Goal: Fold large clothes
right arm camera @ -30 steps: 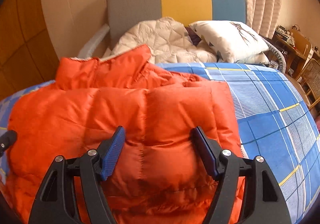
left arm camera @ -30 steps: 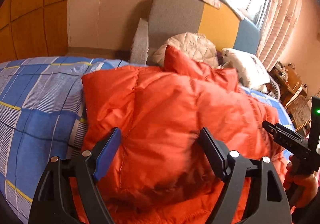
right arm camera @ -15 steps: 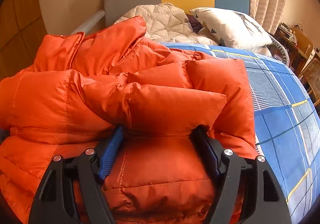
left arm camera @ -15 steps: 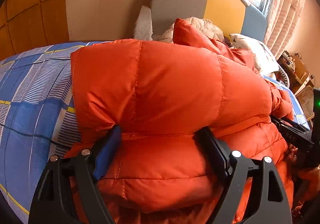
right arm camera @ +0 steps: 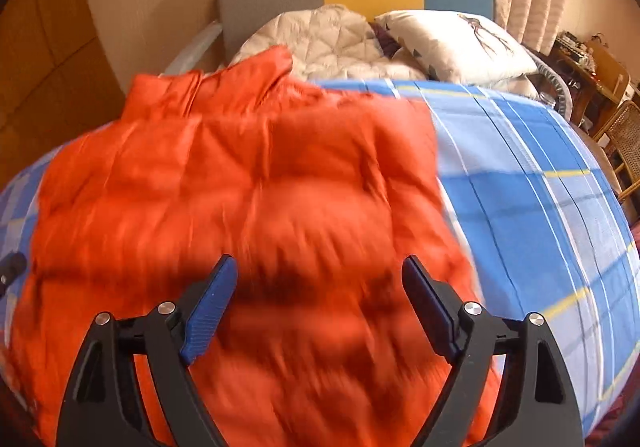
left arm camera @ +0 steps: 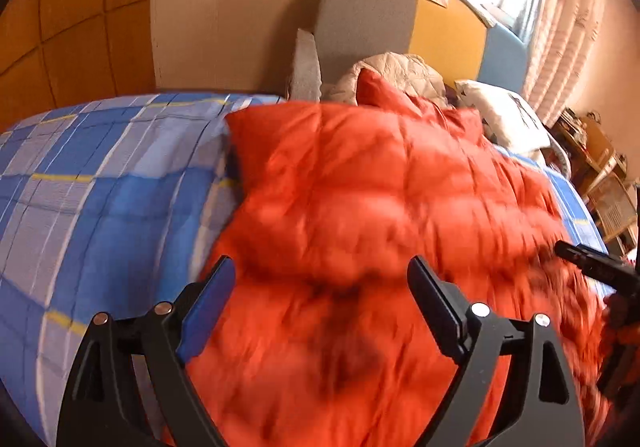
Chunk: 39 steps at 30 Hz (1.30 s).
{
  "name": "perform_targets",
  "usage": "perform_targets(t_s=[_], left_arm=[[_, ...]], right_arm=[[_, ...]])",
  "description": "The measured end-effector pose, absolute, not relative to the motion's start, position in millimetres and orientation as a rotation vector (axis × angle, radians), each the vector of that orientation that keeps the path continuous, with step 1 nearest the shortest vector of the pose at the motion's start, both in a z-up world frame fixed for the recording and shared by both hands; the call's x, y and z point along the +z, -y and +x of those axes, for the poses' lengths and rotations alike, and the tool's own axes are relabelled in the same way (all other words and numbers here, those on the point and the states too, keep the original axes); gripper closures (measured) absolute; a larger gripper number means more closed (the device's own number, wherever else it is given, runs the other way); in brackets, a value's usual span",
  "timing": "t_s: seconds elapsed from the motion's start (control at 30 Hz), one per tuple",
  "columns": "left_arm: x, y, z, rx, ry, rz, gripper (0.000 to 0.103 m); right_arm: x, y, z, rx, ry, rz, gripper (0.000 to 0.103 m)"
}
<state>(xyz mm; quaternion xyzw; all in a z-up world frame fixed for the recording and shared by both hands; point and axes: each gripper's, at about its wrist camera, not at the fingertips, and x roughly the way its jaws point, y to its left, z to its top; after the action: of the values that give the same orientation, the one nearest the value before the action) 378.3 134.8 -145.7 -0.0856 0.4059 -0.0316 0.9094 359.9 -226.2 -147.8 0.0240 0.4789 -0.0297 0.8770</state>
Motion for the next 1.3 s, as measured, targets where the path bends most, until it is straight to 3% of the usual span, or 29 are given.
perform_targets(t_s=[0.27, 0.47, 0.67, 0.73, 0.83, 0.93, 1.3], left_arm=[[-155, -179, 267, -0.098, -0.848, -0.223, 0.019], [-171, -205, 204, -0.109, -0.884, -0.306, 0.034], [-194, -199, 165, -0.167, -0.952, -0.384, 0.048], [-197, -193, 157, -0.188, -0.951, -0.39, 0.058], [-192, -187, 149, -0.219, -0.927, -0.363, 0.084], [-181, -187, 143, -0.232, -0.897, -0.343, 0.089], [-155, -194, 118, -0.281, -0.861, -0.316, 0.094]], right_arm=[[-146, 278, 241, -0.054, -1.092, 0.113, 0.019], [-163, 301, 166, -0.008, -1.143, 0.25, 0.02], [-174, 300, 128, 0.068, -1.127, 0.358, 0.041], [-173, 297, 125, 0.088, -1.117, 0.351, 0.052], [-164, 292, 122, 0.122, -1.098, 0.329, 0.071], [-152, 289, 120, 0.143, -1.073, 0.307, 0.083], [-121, 286, 111, 0.179, -1.016, 0.243, 0.091]])
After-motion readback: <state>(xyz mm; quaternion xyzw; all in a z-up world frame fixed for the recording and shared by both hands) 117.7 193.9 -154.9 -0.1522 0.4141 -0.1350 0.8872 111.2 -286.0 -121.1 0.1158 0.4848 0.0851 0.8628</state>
